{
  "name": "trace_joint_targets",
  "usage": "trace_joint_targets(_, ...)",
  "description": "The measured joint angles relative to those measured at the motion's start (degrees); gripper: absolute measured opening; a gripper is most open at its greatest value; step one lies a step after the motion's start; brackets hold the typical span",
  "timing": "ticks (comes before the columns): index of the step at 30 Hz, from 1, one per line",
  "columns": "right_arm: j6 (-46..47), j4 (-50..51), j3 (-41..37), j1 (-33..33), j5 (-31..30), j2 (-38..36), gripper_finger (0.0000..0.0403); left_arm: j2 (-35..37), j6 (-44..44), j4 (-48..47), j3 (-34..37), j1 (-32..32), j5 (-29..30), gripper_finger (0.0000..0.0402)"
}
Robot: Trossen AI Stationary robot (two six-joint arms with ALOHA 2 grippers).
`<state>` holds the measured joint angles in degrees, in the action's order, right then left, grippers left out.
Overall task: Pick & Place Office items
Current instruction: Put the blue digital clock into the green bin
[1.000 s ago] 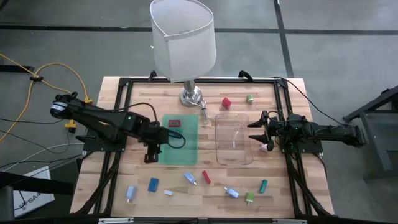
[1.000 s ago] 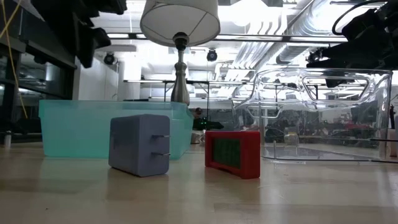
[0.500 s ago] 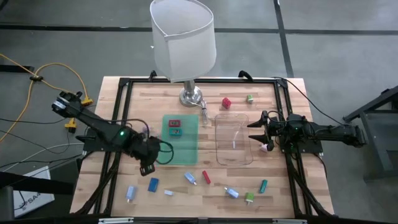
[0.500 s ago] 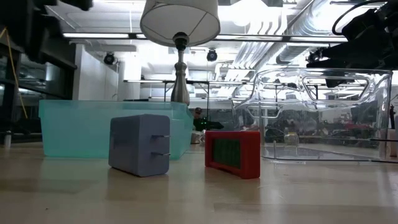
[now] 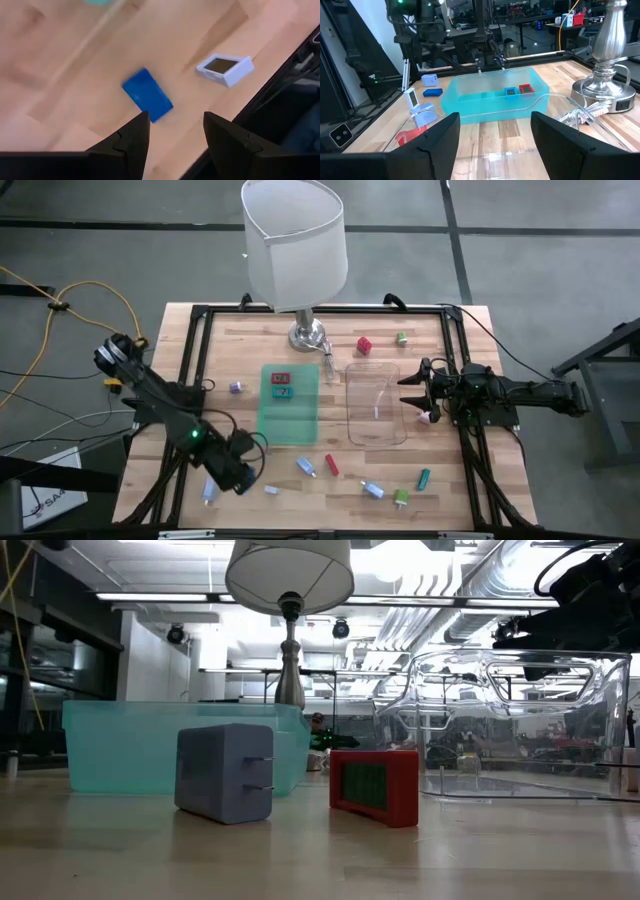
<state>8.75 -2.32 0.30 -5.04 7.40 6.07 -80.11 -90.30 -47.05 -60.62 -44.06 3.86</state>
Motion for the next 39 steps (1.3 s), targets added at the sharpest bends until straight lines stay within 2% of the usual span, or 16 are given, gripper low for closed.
trace_joint_targets(11, 0.0, 0.0, 0.0, 0.0, 0.0, 0.0, 0.0232, -4.1, -21.6, 1.3, 0.0, -6.2, -2.2, 0.0179)
trace_joint_targets(18, 0.0, 0.0, 0.0, 0.0, 0.0, 0.0, 0.0232, -6.9, -22.8, 1.0, 0.0, -4.5, -2.5, 0.0179)
trace_joint_targets(24, 0.0, 0.0, 0.0, 0.0, 0.0, 0.0, 0.0232, -9.5, -28.0, 0.8, 0.0, -2.5, -2.3, 0.0179)
trace_joint_targets(39, 0.0, 0.0, 0.0, 0.0, 0.0, 0.0, 0.0232, -12.6, -33.2, 0.4, 0.0, -1.9, -0.7, 0.0179)
